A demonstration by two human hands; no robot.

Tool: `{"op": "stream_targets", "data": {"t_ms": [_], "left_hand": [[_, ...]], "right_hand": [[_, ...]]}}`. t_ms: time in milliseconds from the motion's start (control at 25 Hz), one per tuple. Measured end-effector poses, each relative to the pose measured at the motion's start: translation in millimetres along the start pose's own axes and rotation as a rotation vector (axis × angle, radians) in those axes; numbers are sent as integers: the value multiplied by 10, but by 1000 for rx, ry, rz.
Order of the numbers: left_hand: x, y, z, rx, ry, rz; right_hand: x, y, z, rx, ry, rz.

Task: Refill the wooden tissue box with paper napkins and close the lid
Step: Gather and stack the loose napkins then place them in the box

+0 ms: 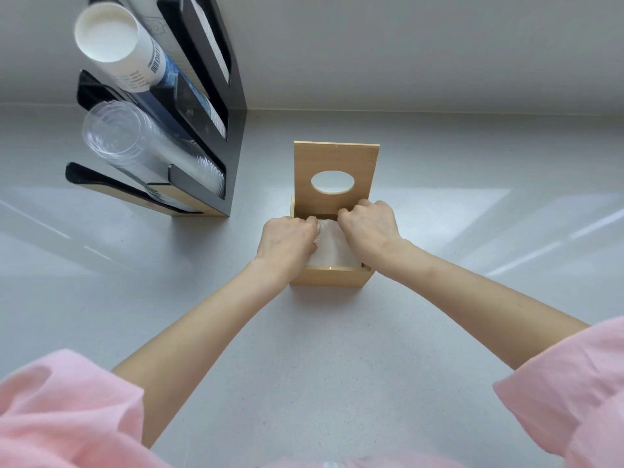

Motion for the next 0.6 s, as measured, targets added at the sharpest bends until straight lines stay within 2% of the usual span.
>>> {"op": "stream_targets", "data": {"t_ms": [120,280,480,600], "left_hand": [[20,81,56,47,105,-117],[14,157,97,60,119,-190],[-24,92,13,44,-8,-108],[-146,102,52,140,5,11]], "right_hand": [[70,-50,-141,-49,-79,-42],[125,-14,-179,-49,-148,-37],[97,-37,-34,-1,-66,-44],[17,-101,60,-15,23,-14]]}}
Point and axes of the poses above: each hand's wrist, its own y-axis towards the middle knuckle, its own x-axis out of the palm, z = x × y, the point moved 8 cm from there along y, towards the middle knuckle, and after that the axes turned 13 degrees about x, right-handed, at the moved point
